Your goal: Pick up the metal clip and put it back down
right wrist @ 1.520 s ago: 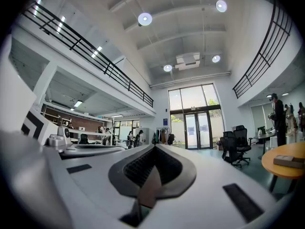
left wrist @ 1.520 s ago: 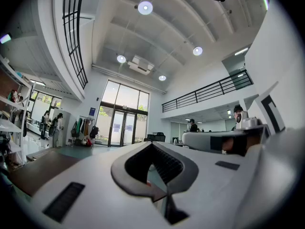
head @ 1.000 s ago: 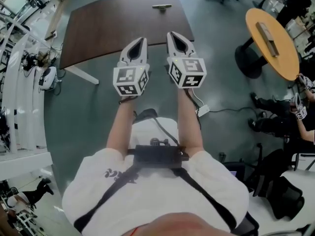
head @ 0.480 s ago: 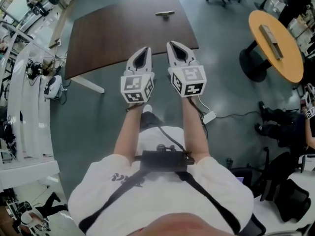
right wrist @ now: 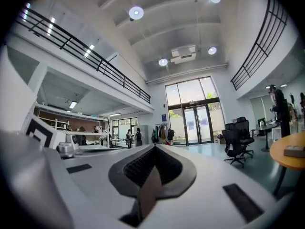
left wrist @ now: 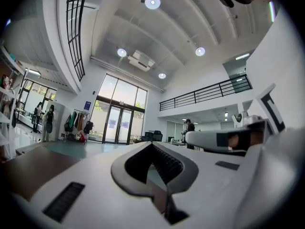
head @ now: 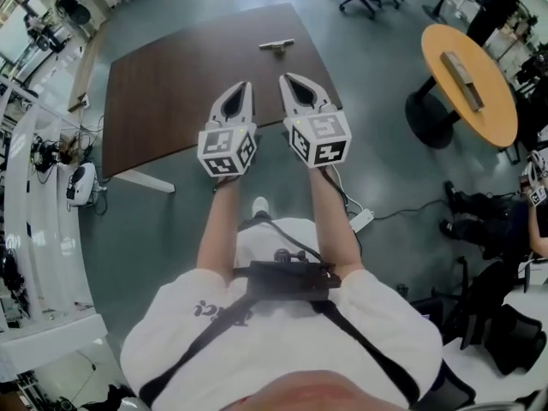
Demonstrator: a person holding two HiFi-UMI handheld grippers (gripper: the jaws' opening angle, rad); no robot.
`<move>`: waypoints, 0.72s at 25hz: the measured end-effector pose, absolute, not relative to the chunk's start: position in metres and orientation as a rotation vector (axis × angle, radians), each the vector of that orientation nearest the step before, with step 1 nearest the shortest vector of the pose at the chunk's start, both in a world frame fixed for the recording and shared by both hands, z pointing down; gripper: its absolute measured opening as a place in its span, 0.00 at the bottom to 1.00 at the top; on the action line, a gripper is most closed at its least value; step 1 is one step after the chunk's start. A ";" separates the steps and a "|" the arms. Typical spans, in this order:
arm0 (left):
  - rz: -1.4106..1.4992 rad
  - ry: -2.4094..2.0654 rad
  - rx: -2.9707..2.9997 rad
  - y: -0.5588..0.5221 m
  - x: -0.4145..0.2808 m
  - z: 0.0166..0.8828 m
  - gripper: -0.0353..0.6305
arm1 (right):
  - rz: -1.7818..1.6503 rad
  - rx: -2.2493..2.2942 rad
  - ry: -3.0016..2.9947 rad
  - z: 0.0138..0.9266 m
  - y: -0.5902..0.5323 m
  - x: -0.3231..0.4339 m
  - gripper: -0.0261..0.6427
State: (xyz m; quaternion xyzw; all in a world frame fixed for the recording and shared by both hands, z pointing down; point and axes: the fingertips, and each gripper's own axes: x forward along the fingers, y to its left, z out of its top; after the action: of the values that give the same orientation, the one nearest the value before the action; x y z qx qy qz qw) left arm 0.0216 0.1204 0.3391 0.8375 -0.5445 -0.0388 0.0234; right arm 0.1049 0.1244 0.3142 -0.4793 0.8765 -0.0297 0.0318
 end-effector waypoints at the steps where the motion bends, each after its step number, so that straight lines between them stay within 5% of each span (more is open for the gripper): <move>1: -0.139 -1.688 2.591 0.107 0.018 0.335 0.05 | -0.071 -1.465 2.714 0.313 0.117 0.098 0.02; 9: -0.096 -1.692 2.653 0.031 -0.007 0.323 0.05 | -0.117 -1.543 2.617 0.303 0.031 0.084 0.02; 18: -0.086 -1.628 2.631 -0.040 -0.087 0.341 0.05 | 0.000 -1.487 2.698 0.311 -0.037 -0.019 0.02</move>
State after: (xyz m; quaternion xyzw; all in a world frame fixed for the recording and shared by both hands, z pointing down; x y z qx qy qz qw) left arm -0.0872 -0.0402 0.3409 0.8498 -0.5259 -0.0278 0.0233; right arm -0.0191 -0.0369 0.3114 -0.4826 0.8753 -0.0001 0.0306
